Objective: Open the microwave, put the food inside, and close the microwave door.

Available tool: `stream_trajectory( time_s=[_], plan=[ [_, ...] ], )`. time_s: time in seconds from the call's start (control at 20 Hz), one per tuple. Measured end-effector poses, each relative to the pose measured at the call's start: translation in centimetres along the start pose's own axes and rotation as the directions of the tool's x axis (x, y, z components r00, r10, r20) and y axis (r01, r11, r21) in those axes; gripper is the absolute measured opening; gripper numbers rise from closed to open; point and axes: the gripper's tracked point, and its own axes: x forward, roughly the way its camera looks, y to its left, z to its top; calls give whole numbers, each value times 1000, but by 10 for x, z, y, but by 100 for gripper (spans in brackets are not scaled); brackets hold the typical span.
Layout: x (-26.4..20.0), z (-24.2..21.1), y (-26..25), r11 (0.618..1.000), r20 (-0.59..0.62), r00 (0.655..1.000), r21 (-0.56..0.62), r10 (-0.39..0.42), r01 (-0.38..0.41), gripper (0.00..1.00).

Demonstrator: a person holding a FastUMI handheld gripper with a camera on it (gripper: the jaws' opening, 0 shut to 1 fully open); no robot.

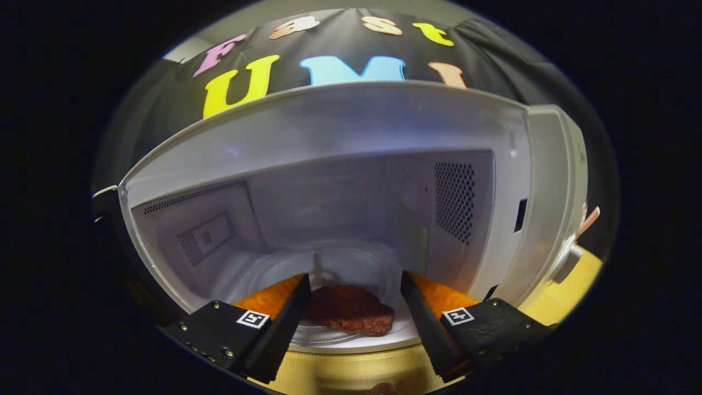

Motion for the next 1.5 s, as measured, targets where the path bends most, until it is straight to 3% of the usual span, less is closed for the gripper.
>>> stream_trajectory(
  time_s=[0.25, 0.5, 1.0, 1.5],
  plan=[
    [-39, 17, 16, 997, -17, 997, 6, 74, -74, 100],
    [-115, 60, 26, 988, 48, 987, -50, 151, -149, 99],
    [-251, 123, 24, 985, 135, 977, -65, 165, -158, 99],
    [-362, 135, 114, 940, 167, 925, -68, 340, -333, 99]
  ],
)
